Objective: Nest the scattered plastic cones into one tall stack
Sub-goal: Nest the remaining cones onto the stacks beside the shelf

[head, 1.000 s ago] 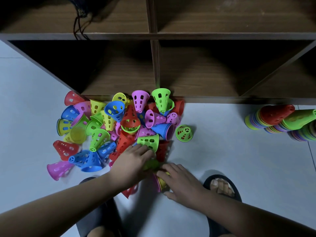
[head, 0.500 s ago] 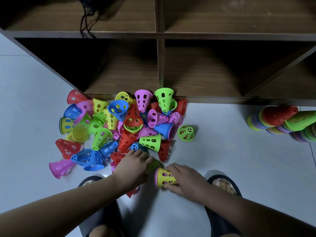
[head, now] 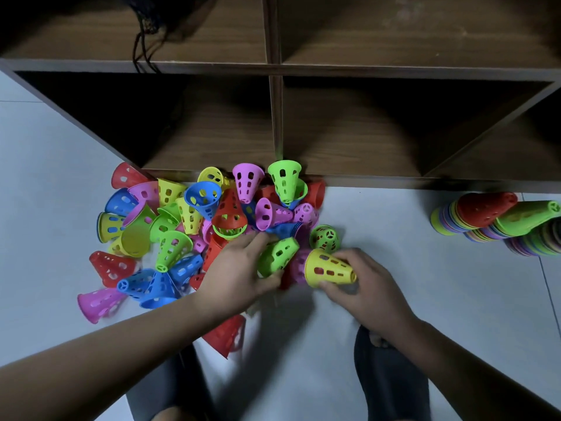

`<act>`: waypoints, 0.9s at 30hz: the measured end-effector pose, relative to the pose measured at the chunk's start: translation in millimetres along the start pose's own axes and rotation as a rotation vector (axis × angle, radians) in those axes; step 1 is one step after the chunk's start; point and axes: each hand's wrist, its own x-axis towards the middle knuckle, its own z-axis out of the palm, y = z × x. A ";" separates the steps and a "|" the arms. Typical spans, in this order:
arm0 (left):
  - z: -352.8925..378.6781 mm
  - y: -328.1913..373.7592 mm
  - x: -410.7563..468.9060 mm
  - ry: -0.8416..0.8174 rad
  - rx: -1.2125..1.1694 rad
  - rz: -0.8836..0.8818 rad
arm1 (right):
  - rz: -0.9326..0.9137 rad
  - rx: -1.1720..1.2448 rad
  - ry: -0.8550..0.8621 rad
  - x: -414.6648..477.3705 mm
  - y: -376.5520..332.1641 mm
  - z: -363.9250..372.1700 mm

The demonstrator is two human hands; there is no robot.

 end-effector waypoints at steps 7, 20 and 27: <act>-3.7 12.0 24.4 0.036 -0.143 -0.074 | -0.061 -0.117 0.129 23.0 -5.2 -10.7; 3.9 30.3 48.9 0.047 -0.299 -0.050 | 0.003 -0.100 0.107 51.5 20.6 -4.1; 24.7 44.6 68.3 0.021 -0.252 0.040 | 0.152 -0.039 0.094 24.1 23.2 14.6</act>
